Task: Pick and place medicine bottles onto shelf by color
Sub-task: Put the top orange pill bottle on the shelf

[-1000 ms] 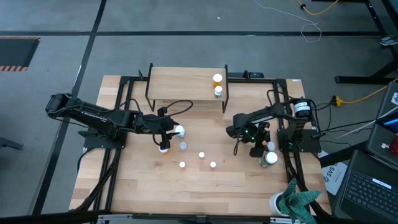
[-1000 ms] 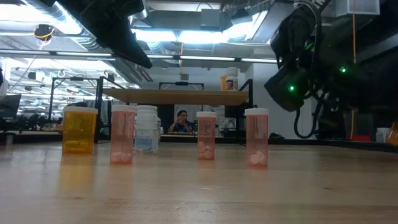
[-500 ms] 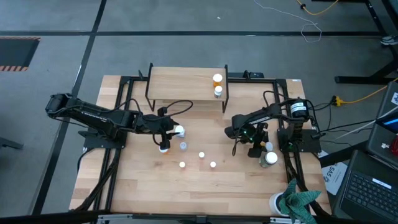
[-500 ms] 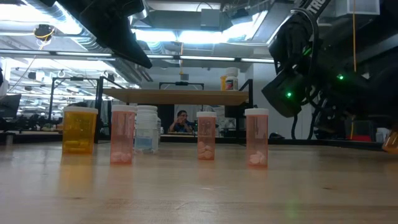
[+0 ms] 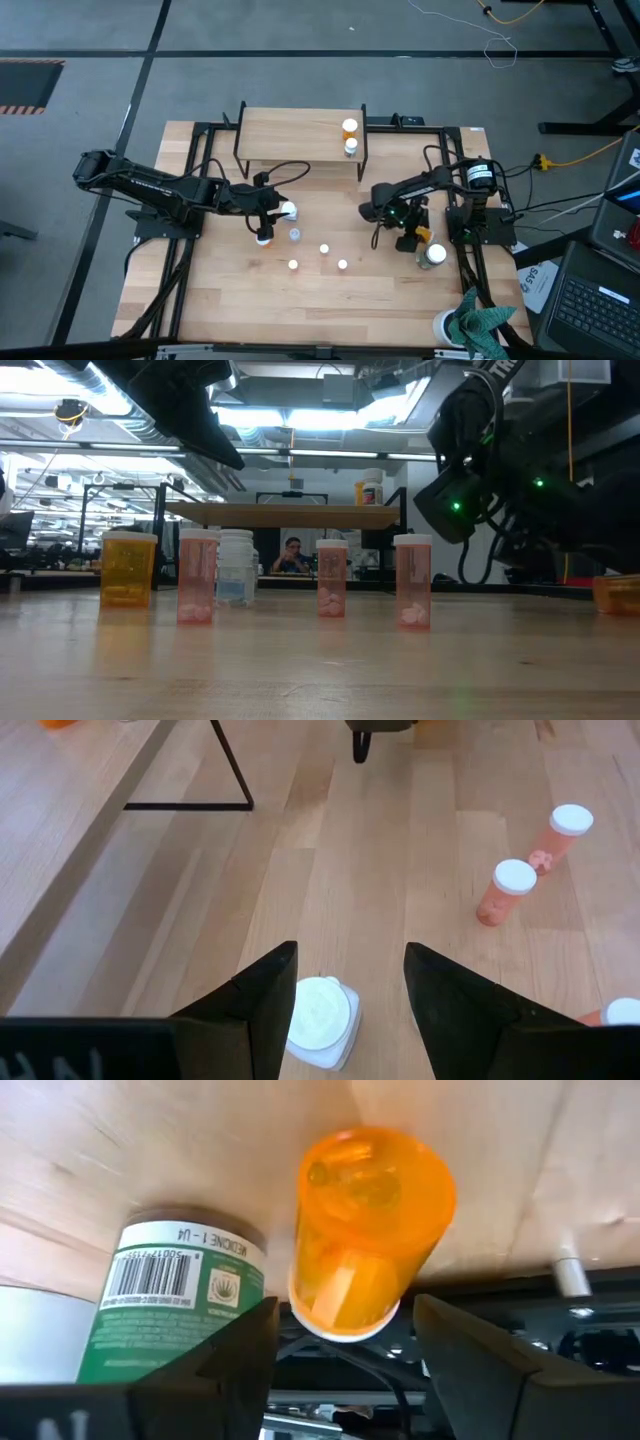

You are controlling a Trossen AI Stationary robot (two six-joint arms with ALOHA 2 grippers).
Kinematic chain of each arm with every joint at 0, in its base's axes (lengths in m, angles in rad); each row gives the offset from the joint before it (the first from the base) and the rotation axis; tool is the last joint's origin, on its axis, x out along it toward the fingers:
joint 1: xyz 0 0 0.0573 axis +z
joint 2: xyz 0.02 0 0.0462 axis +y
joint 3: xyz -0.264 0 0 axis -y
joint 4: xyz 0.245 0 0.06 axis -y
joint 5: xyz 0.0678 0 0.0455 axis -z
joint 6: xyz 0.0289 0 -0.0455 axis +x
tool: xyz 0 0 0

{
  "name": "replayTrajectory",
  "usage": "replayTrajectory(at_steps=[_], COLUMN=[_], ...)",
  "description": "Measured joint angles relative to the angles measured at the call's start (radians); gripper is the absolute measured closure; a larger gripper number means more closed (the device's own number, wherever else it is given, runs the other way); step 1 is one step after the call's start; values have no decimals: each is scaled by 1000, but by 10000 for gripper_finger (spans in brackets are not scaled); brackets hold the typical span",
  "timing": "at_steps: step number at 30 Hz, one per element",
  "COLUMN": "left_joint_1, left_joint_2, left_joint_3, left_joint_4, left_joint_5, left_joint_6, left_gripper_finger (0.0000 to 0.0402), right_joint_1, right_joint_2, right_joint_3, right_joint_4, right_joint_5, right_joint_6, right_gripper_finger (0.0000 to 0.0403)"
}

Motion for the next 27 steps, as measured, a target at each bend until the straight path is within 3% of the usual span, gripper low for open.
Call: replayTrajectory(at_steps=[8, 17, 27], left_joint_1=[0, 0, 0], left_joint_2=[0, 0, 0], left_joint_3=[0, 0, 0], left_joint_4=[0, 0, 0], left_joint_5=[0, 0, 0], left_joint_6=[0, -1, -2], left_gripper_finger=[221, 221, 221], right_joint_1=[0, 13, 42], right_joint_2=[0, 0, 0], right_joint_3=[27, 25, -64], right_joint_4=[24, 92, 130], right_joint_5=[82, 84, 88], right_joint_6=[2, 37, 108], right_gripper_finger=[167, 167, 166])
